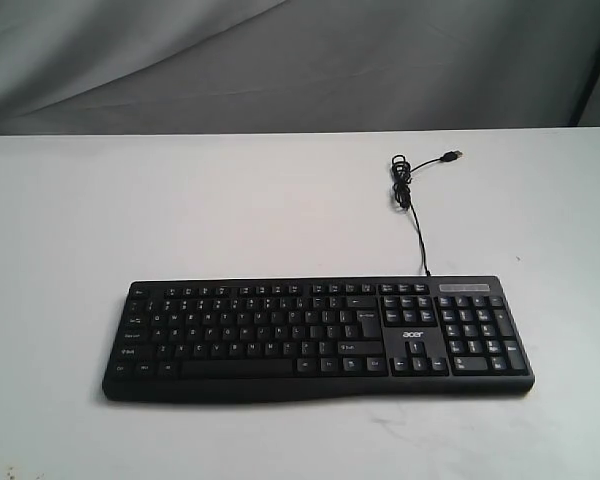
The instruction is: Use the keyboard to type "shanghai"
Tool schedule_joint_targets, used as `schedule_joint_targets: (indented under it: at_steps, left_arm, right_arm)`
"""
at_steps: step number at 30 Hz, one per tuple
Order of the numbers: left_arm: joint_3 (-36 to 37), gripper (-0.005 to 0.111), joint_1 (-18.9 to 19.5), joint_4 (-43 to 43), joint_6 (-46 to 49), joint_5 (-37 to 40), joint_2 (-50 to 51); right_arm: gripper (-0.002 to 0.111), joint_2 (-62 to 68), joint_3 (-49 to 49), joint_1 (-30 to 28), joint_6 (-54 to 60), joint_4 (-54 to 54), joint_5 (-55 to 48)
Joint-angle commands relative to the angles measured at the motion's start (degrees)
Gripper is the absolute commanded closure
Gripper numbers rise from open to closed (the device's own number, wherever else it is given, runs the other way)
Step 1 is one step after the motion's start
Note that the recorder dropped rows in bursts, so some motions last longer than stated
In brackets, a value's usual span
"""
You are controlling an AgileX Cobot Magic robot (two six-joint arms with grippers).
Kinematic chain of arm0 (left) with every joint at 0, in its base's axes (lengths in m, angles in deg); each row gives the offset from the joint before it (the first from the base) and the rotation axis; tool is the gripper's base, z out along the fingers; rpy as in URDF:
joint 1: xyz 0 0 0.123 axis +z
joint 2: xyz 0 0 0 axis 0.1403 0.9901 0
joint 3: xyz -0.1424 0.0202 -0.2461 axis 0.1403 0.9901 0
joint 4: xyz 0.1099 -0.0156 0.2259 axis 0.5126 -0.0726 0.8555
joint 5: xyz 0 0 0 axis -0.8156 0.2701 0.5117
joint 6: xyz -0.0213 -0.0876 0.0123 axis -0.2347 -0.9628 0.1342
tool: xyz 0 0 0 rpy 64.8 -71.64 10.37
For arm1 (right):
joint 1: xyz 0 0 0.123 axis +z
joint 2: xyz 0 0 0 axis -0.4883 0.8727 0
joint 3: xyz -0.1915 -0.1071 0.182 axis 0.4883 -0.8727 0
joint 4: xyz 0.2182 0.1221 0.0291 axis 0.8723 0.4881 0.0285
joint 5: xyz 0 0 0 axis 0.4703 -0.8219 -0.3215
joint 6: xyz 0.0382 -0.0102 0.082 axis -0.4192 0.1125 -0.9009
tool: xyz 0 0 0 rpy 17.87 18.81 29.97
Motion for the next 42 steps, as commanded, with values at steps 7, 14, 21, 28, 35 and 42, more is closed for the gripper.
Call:
schedule_joint_targets:
  at_steps: [7, 14, 21, 28, 35, 42]
  left_arm:
    - [0.1, 0.107, -0.4, -0.1, -0.2, -0.3, -0.1]
    - [0.1, 0.107, -0.4, -0.1, -0.2, -0.3, -0.1]
    - [0.1, 0.107, -0.4, -0.1, -0.2, -0.3, -0.1]
    - [0.1, 0.107, -0.4, -0.1, -0.2, -0.3, -0.1]
    - [0.1, 0.107, -0.4, -0.1, -0.2, -0.3, -0.1]
    - [0.1, 0.107, -0.4, -0.1, -0.2, -0.3, -0.1]
  right_arm:
    - [0.108, 45.0, 52.8, 0.2, -50.3, -96.0, -26.1]
    - [0.108, 62.2, 66.8, 0.1, -22.8, -96.2, -56.2]
    - [0.108, 81.7, 85.2, -3.8, 31.4, -25.9, -80.2]
    - [0.108, 93.7, 89.3, -0.3, 88.1, 49.7, -105.4]
    - [0.108, 99.1, 86.0, 25.2, 87.5, 36.3, -95.7]
    - [0.108, 109.4, 86.0, 43.2, 87.7, 35.3, -87.5]
